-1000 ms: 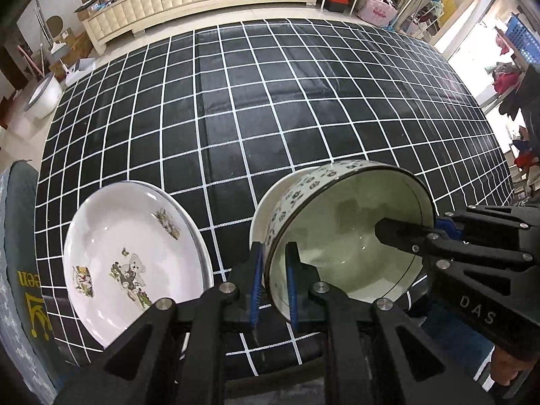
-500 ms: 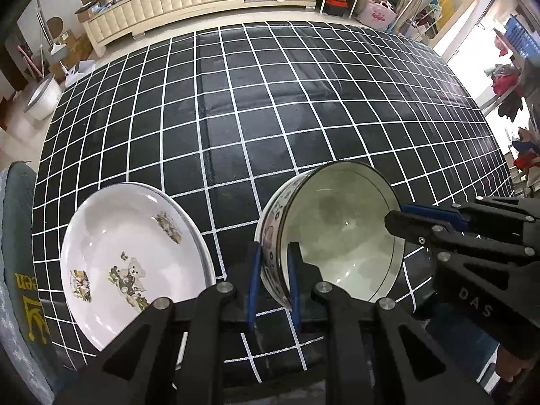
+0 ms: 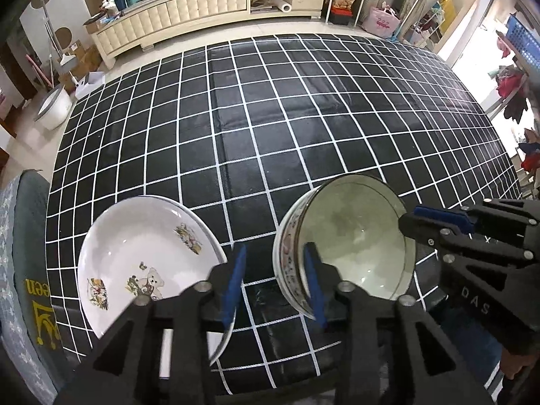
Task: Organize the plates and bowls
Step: 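Lift the floral bowl with both grippers and carry it toward the plate stack, then tilt the floral bowl upright with both grippers over the nested white bowls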
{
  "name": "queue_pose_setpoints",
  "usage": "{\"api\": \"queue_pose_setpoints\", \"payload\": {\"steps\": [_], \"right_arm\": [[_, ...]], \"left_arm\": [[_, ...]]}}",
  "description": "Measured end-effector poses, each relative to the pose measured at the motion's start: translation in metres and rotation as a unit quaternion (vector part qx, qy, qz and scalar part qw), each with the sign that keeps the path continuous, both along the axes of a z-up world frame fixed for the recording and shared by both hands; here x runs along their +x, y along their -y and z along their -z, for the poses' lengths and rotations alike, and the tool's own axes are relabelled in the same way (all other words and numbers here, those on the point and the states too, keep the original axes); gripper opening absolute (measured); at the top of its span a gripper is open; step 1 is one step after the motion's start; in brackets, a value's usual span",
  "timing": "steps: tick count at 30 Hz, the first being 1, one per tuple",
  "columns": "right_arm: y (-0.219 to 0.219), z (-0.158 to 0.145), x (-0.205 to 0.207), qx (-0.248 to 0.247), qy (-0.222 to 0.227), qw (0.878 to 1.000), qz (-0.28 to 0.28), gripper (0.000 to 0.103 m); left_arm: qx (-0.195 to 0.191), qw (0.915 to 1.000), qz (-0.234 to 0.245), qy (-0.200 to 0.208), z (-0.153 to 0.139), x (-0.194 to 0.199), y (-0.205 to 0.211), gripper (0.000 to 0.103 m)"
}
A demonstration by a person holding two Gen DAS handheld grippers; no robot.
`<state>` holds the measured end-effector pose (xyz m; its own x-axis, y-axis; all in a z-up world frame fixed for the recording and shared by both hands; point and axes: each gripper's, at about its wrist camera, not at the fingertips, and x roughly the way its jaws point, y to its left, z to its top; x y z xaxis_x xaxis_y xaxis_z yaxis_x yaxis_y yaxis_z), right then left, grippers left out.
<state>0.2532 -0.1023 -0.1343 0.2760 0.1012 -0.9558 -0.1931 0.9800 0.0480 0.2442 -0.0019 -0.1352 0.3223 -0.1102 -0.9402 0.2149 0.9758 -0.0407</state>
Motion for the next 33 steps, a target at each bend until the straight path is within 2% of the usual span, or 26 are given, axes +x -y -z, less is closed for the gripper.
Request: {"api": "queue_pose_setpoints", "payload": {"steps": [3,5,6,7,8,13,15,16,18,22,27,30,33], "right_arm": [[0.001,-0.010,-0.005,-0.002,0.020,1.000,0.001,0.018],[0.007,-0.017,-0.007,0.002,0.029,1.000,0.008,0.036],[0.010,-0.017,-0.005,0.000,0.030,0.999,0.013,0.058],[0.012,-0.016,-0.004,-0.001,0.030,0.999,0.013,0.069],[0.014,-0.014,-0.001,0.002,0.030,0.999,0.014,0.069],[0.022,0.006,0.007,0.027,-0.002,0.999,0.039,0.069],[0.020,0.013,0.008,0.025,-0.011,0.999,0.040,0.069],[0.020,0.016,0.008,0.025,-0.015,0.999,0.040,0.069],[0.018,0.022,0.009,0.025,-0.023,0.999,0.043,0.069],[0.018,0.032,0.012,0.024,-0.035,0.998,0.047,0.069],[0.020,0.040,0.018,0.043,-0.048,0.996,0.054,0.069],[0.015,0.042,0.017,0.032,-0.042,0.998,0.043,0.075],[0.012,0.048,0.019,0.050,-0.050,0.996,0.048,0.076]], "left_arm": [[0.015,0.9998,0.008,0.013,0.004,0.002,0.000,0.040],[0.021,0.9995,0.011,0.019,0.006,0.002,0.000,0.044],[0.021,0.9995,0.012,0.019,0.008,0.001,-0.002,0.045],[0.019,0.9996,0.011,0.017,0.009,0.002,-0.003,0.048],[0.016,0.9998,0.007,0.014,0.010,0.004,-0.006,0.051],[-0.017,0.9997,-0.014,-0.007,0.018,0.016,-0.016,0.053],[-0.010,0.9999,-0.010,-0.004,0.019,0.017,-0.015,0.058],[0.002,1.0000,-0.005,-0.001,0.022,0.018,-0.015,0.064],[0.022,0.9997,0.002,-0.008,0.029,0.022,-0.015,0.067],[0.014,0.9994,-0.003,-0.030,0.043,0.027,-0.018,0.069],[0.017,0.9994,0.008,-0.027,0.053,0.031,-0.012,0.069],[0.013,0.9992,0.020,-0.031,0.058,0.033,-0.009,0.072],[0.020,0.9988,0.029,-0.033,0.064,0.038,-0.005,0.072]]}}
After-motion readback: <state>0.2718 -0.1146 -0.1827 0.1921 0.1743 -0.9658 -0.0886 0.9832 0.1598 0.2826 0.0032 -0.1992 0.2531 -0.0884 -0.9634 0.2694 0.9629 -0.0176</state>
